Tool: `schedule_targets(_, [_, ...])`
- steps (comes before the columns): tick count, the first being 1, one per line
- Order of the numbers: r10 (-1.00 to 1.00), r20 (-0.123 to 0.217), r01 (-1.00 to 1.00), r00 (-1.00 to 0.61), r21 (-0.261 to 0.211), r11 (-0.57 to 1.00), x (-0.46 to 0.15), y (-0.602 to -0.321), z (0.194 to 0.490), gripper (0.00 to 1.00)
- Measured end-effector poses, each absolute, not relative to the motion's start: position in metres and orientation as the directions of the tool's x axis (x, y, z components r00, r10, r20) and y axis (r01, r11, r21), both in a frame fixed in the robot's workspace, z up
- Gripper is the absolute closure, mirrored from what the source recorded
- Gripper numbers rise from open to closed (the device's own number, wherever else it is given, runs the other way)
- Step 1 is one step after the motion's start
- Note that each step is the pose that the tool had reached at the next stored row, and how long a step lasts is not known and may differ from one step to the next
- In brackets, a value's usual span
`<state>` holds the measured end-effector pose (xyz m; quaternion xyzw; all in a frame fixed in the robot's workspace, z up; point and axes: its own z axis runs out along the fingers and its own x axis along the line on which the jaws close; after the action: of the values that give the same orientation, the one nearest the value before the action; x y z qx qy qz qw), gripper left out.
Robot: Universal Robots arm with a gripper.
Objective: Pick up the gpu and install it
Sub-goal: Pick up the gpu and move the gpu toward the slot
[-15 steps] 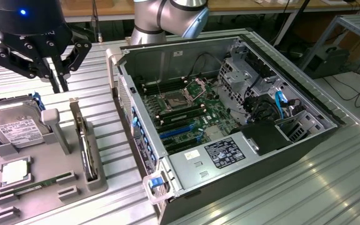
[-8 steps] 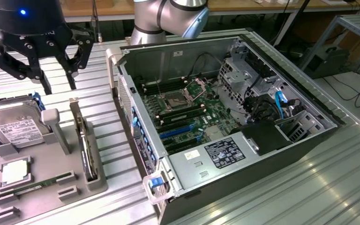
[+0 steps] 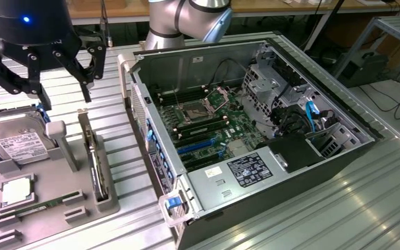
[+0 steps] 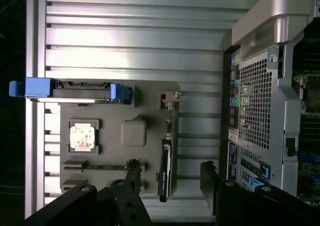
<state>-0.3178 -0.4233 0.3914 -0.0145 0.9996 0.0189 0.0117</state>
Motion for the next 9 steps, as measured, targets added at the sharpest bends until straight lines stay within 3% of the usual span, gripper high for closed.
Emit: schedule_targets(9, [-0.028, -0.024, -0.029, -0.999, 0.036, 0.999, -0.318, -0.433, 0.379, 0.40])
